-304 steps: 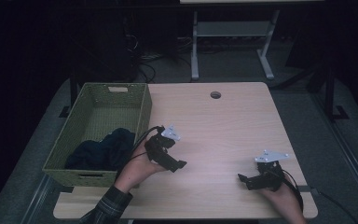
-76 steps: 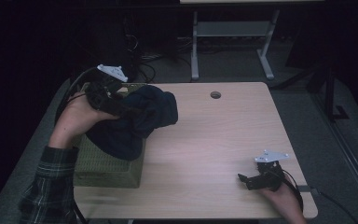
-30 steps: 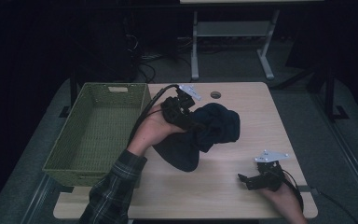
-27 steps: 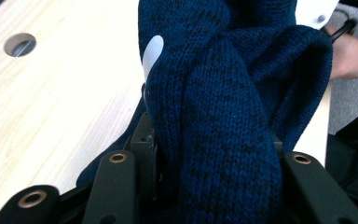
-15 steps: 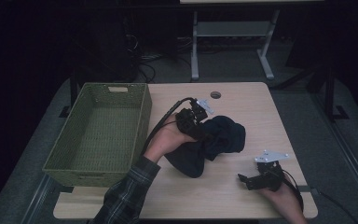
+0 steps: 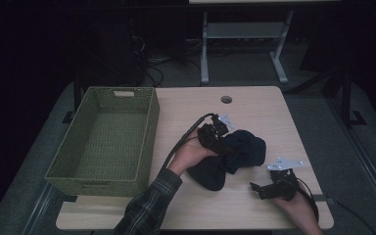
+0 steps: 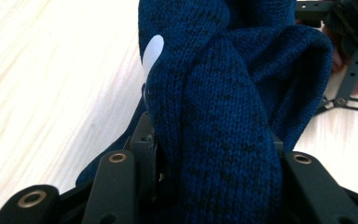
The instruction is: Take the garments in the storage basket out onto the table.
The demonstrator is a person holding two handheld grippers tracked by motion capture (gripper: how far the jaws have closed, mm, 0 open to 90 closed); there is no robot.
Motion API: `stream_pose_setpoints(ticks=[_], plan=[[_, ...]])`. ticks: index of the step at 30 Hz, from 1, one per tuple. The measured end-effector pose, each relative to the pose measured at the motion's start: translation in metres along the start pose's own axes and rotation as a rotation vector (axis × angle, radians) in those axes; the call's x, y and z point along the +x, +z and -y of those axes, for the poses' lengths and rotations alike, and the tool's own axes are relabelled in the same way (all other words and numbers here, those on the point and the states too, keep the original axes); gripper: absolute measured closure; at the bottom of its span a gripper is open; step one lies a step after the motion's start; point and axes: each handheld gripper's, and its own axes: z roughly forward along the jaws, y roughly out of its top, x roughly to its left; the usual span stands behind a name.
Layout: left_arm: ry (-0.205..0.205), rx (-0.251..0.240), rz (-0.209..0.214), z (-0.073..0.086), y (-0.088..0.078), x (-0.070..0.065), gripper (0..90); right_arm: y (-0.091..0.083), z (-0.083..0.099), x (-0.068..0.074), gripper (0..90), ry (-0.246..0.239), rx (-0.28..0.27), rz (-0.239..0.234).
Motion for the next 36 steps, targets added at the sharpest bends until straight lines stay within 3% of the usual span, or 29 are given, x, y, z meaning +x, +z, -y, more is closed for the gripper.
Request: stream_pose_setpoints(ticks=[9,17,29,36], plan=[[0.001,0.002,-0.004,0.002,0.020,-0.009,52.3,0.000,0.000,0.000,1.8,0.000,-0.001,0.000],[0.029,0.017,-0.011,0.001,0.016,-0.014,37.1,0.000,0.000,0.000,1.8,-0.003,-0.001,-0.002],[0.024,-0.012,0.025,0.001,-0.005,-0.017,28.6,0.000,0.000,0.000,1.8,-0.003,-0.001,-0.002],[0.022,-0.036,0.036,0.004,-0.034,-0.019,29.0,0.000,0.000,0.000,1.8,-0.003,-0.001,-0.002]])
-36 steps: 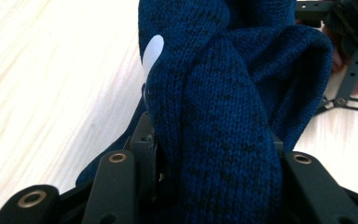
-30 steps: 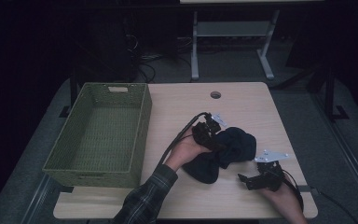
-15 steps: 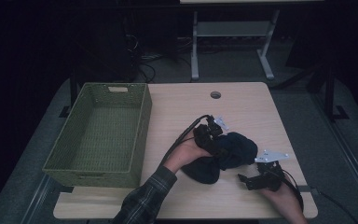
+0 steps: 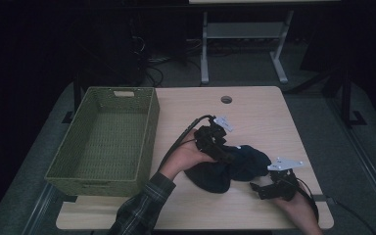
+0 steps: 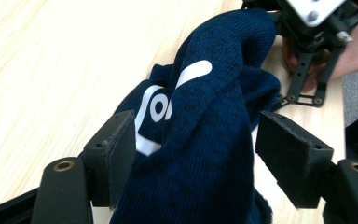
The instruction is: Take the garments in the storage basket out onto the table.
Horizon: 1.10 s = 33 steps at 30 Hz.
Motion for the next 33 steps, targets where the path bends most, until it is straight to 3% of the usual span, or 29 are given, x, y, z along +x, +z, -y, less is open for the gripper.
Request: stream_pose_setpoints(ticks=[7,11,20,27,33], plan=[[-0.012,-0.016,0.011,0.012,-0.022,-0.001,34.4,0.000,0.000,0.000,1.8,0.000,0.001,0.000],[-0.024,-0.033,0.005,0.028,-0.038,-0.004,44.9,0.000,0.000,0.000,1.8,0.001,0.000,0.000],[-0.050,-0.050,-0.010,0.059,-0.057,-0.016,79.7,0.000,0.000,0.000,1.8,0.001,0.002,0.000],[-0.070,-0.001,-0.008,0.078,-0.053,-0.030,87.0,0.000,0.000,0.000,1.8,0.001,0.001,0.000],[-0.093,0.053,0.006,0.097,-0.030,-0.038,87.2,0.000,0.000,0.000,1.8,0.001,0.001,0.000]])
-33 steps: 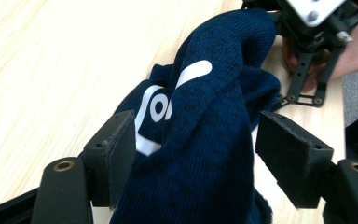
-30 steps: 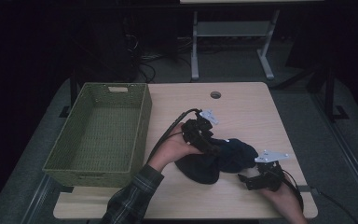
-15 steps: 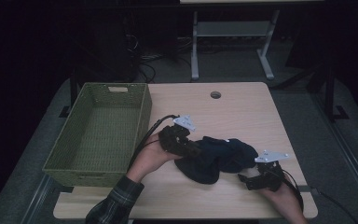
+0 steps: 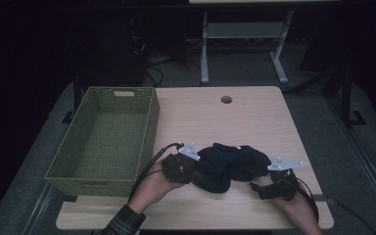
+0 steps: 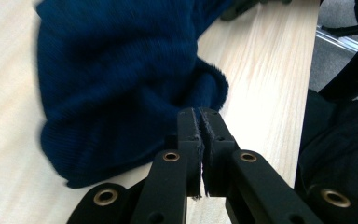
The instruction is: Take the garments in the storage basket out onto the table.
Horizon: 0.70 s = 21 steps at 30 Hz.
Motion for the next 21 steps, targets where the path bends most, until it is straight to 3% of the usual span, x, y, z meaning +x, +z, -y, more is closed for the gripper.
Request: stream_pose_setpoints(ticks=[3,4,10,17,21], plan=[[-0.002,0.013,-0.002,0.004,0.009,-0.001,87.2,0.000,0.000,0.000,1.8,0.000,0.001,0.000],[0.000,0.038,-0.002,0.007,0.018,-0.001,87.2,0.000,0.000,0.000,1.8,-0.001,0.001,0.000],[0.002,0.011,-0.049,0.006,0.035,0.004,87.1,0.000,0.000,0.000,1.8,0.000,0.000,0.000],[0.004,0.038,-0.085,0.007,0.057,0.013,87.2,0.000,0.000,0.000,1.8,0.001,0.000,0.000],[-0.006,0.030,-0.091,0.007,0.062,0.017,87.1,0.000,0.000,0.000,1.8,0.000,0.000,0.000]])
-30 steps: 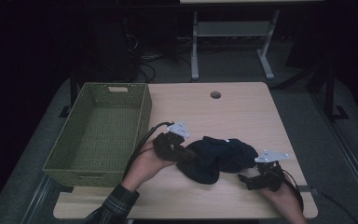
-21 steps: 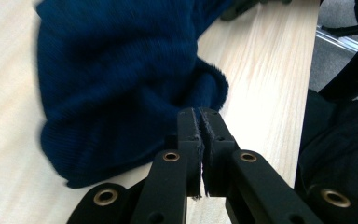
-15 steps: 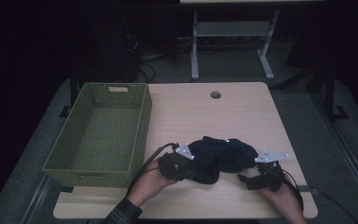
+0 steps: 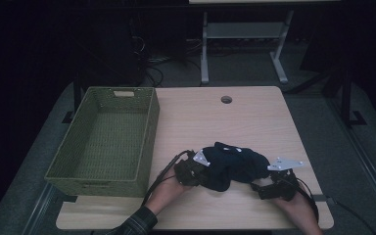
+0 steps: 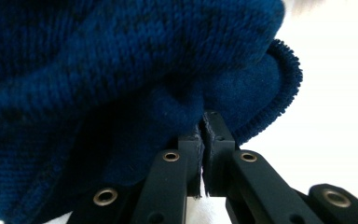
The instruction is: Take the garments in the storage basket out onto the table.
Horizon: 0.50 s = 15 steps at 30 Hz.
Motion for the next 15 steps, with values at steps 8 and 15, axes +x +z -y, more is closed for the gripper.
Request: stream_pose_setpoints(ticks=[8,15], plan=[[-0.008,0.005,0.026,0.000,0.003,0.007,89.1,-0.001,0.001,0.000,1.8,-0.001,-0.001,0.006],[-0.007,0.008,0.025,0.000,0.003,0.006,89.5,-0.015,0.000,-0.003,13.9,0.017,-0.006,-0.027]])
